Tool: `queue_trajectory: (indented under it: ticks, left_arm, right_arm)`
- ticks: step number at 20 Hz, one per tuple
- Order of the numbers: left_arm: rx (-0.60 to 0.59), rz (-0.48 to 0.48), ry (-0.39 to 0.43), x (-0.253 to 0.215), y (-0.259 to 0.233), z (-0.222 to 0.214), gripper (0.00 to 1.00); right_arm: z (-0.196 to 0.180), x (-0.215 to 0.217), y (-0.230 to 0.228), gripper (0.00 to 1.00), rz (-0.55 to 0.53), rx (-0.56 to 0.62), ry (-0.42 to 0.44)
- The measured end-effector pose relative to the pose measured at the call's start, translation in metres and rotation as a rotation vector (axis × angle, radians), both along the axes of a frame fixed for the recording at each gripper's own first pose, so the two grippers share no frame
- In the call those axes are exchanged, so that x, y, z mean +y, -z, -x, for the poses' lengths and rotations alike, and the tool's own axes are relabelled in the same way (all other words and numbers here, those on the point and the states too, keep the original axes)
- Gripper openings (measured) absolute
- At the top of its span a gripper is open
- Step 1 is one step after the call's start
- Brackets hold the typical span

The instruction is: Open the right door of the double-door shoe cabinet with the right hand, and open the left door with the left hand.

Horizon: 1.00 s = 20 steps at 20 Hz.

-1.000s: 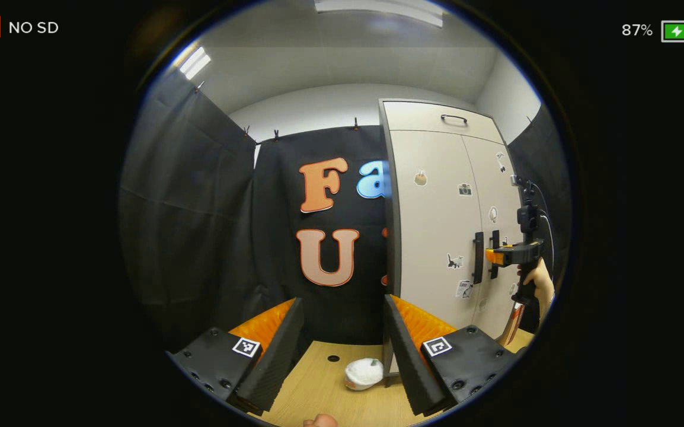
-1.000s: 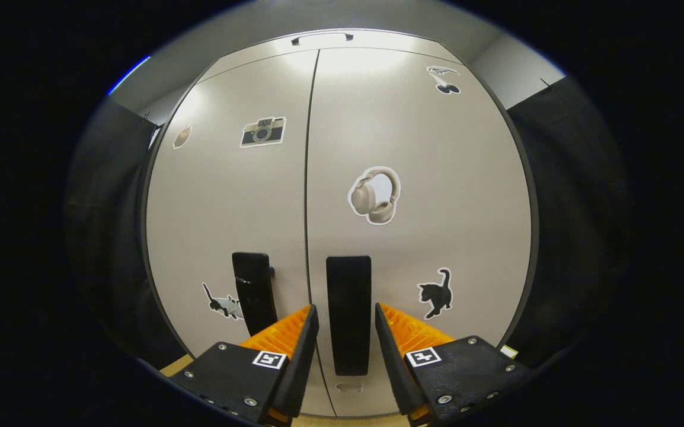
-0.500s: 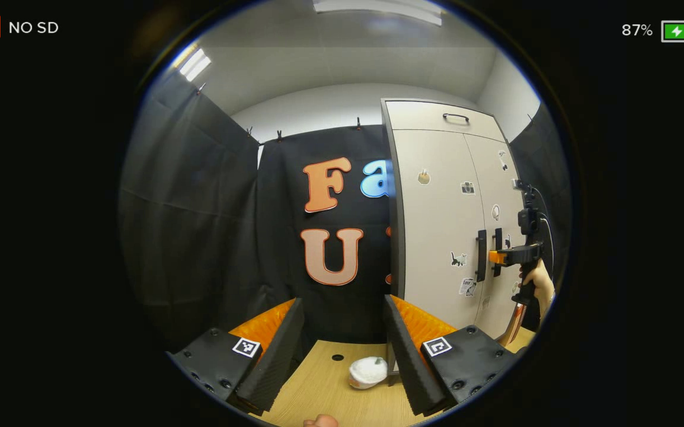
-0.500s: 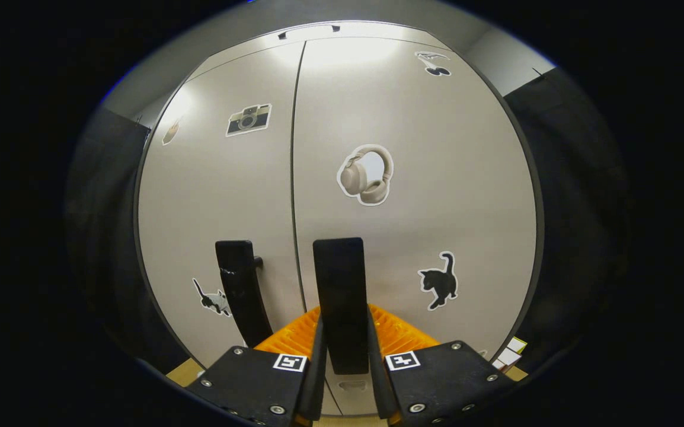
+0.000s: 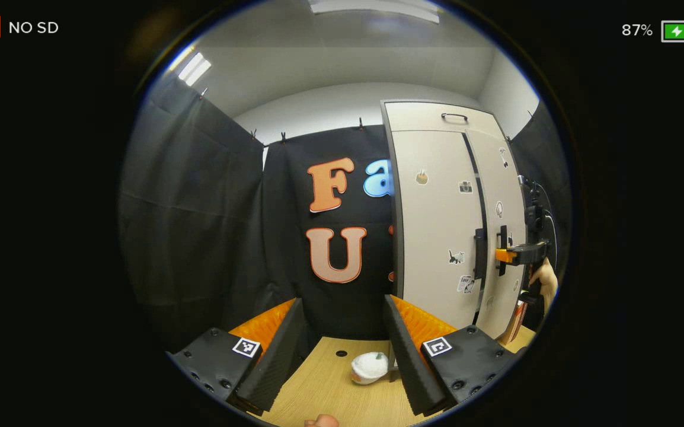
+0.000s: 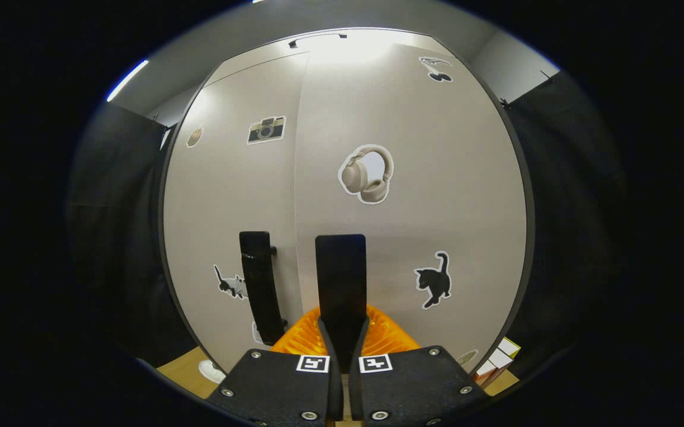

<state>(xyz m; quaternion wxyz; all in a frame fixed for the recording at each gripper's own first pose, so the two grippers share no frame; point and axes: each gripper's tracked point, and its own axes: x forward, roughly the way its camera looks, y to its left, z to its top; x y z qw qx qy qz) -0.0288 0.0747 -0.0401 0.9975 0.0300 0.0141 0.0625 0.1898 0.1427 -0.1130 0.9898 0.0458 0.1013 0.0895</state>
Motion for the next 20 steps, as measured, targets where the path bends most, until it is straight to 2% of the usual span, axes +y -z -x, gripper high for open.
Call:
queue_trajectory:
  ticks: [3,6,8,20]
  left_arm:
    - [0.005,0.008,0.023,-0.016,-0.001,0.007,0.82]
    - [0.017,0.061,0.065,-0.039,0.001,0.013,0.82]
    - [0.031,0.079,0.082,-0.050,0.003,0.017,0.81]
    - [0.075,0.088,0.094,-0.081,0.021,0.013,0.82]
  right_arm:
    - [0.018,-0.009,-0.004,0.04,-0.002,-0.004,-0.031]
    - [0.034,-0.017,-0.008,0.02,0.047,-0.017,-0.043]
    - [0.045,-0.025,-0.010,0.02,0.035,-0.011,-0.052]
    - [0.087,-0.068,-0.020,0.01,0.069,-0.027,-0.018]
